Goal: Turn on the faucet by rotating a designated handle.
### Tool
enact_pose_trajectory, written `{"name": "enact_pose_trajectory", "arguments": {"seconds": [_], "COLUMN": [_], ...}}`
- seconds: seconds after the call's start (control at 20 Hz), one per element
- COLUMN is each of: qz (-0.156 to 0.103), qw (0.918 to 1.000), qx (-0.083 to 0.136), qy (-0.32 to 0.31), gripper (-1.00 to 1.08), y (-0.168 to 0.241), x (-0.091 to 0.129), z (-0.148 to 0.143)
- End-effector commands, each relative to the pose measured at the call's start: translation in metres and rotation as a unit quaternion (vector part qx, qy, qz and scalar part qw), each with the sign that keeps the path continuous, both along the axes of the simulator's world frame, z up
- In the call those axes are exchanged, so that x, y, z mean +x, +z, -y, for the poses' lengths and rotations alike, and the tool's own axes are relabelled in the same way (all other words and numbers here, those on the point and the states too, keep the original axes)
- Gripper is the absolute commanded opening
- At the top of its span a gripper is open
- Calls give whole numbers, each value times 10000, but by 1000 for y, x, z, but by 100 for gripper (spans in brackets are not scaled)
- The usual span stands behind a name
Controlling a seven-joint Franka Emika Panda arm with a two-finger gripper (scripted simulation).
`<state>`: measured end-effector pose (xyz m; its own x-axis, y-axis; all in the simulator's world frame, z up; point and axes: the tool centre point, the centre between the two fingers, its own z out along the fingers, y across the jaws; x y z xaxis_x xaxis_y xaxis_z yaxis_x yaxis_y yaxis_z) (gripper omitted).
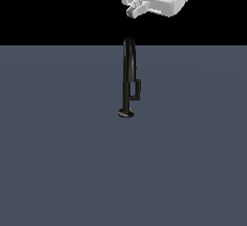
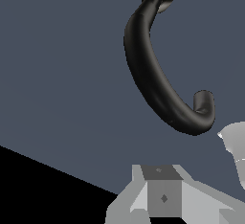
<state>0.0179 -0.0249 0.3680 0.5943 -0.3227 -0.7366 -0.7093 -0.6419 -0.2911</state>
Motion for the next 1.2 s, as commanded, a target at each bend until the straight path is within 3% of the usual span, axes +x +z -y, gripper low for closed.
{"name": "enact_pose_trajectory", "arguments": {"seconds": [0.0,0.3,0.55,0.8,1.15], "qz": [-196,-683,-1115,-1580,-2177], "qw": [9994,9933,9820,9636,9296], "qx": [187,644,1048,1479,2026], "qy": [-193,-676,-1107,-1573,-2177], "gripper": [-100,-100,-100,-100,-100], "y": [-13,-47,-80,-118,-172], "x": [12,38,57,75,91], "z": [4,13,21,27,33]}}
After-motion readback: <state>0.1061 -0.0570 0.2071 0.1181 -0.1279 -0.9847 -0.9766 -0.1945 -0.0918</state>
